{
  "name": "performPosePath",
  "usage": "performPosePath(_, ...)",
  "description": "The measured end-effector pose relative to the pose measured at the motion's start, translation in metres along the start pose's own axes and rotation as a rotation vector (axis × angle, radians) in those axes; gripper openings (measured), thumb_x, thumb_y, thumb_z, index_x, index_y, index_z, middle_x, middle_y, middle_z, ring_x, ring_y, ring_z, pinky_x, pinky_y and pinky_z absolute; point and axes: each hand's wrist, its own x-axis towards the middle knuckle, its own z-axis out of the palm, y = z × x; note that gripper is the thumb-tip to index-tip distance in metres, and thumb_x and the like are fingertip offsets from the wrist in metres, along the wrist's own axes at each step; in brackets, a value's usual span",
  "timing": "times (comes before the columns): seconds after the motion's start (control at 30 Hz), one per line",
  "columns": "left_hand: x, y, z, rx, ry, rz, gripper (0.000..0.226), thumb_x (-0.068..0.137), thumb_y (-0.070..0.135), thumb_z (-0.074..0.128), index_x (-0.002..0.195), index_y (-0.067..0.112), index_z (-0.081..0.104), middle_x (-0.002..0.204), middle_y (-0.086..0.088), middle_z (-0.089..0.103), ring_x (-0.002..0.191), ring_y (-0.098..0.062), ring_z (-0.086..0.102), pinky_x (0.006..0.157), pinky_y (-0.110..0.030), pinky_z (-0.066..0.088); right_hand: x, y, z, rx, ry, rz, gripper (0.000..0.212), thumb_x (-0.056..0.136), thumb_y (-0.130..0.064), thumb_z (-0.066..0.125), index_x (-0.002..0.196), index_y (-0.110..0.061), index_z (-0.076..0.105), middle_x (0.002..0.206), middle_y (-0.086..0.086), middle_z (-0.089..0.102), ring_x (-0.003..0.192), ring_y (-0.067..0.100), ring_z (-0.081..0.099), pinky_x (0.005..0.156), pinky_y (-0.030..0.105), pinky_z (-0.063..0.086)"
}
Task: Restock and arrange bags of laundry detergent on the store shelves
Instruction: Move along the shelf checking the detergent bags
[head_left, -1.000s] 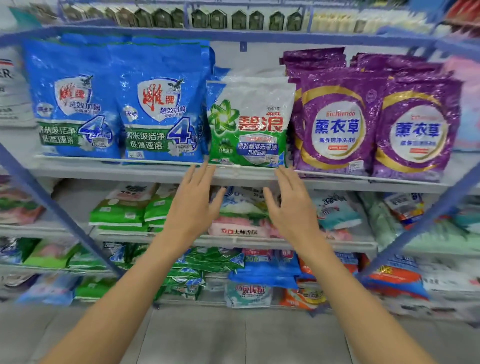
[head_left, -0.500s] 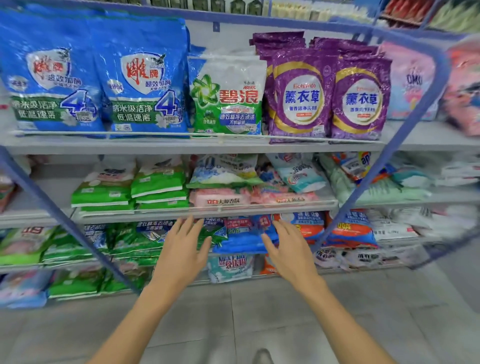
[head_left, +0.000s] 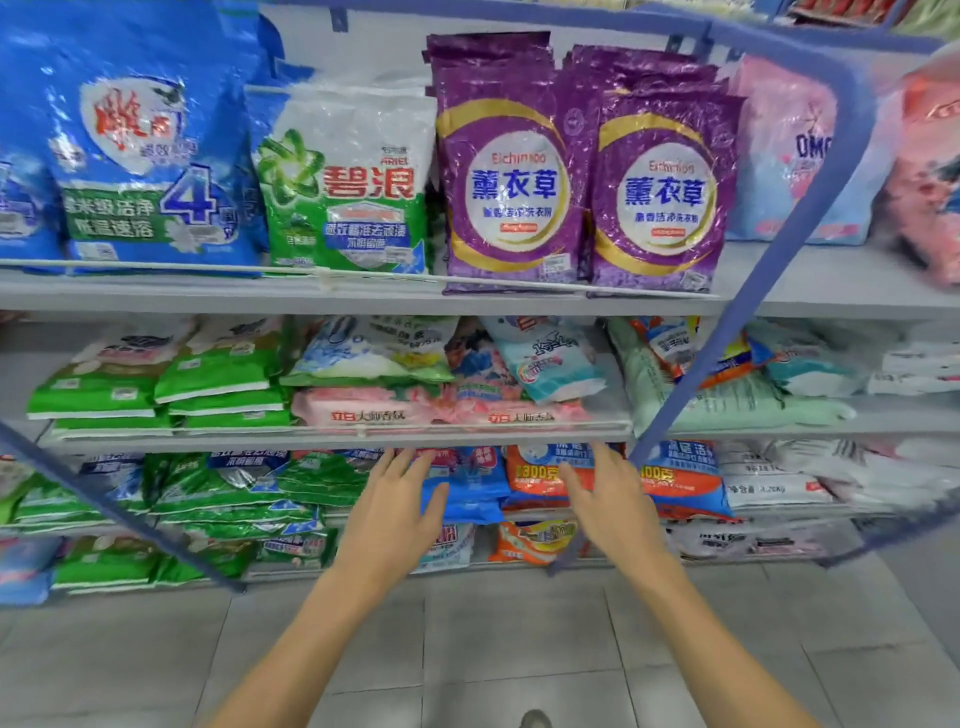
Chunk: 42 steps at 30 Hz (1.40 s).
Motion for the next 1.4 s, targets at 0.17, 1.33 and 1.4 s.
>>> performPosePath(0.17,0.048,0.056,0.043,-0.07,0.014,-0.065,0.057,0.104,0.038,0.049,0.153,0.01,0.04,0.159,-0.008,0.04,0.149,-0.026,0.031,0.124,-0.037,0.023,0.08,0.045,-0.021,0.096,-0.033,0.001,0.055,0.104,-0.048,0.047,0.142,-0.009,0.042,0.129,0.017,0.06,0.12,0.036,0.057,0.085,0.043,0.047)
performPosePath(1.33,0.216,0.091,0.124,-1.453,-0.108,-0.451,0.048,0.055,0.0,0.079,0.103,0.003,0.076,0.098,-0.01,0.079,0.086,-0.025,0.077,0.065,-0.034,0.063,0.26,0.087,0.019,1.165,-0.653,0.16,0.036,0.065,-0.005,0.077,0.101,-0.011,0.08,0.118,0.014,0.075,0.112,0.035,0.07,0.102,0.051,0.05)
performPosePath(1.4,0.193,0.09,0.119,-1.498,-0.069,-0.433,0.045,0.056,0.001,0.078,0.1,0.002,0.076,0.094,-0.011,0.079,0.083,-0.025,0.077,0.065,-0.034,0.062,0.245,0.083,0.013,1.181,-0.669,0.125,0.055,0.06,-0.005,0.081,0.115,-0.008,0.075,0.118,0.014,0.075,0.107,0.033,0.073,0.095,0.048,0.057)
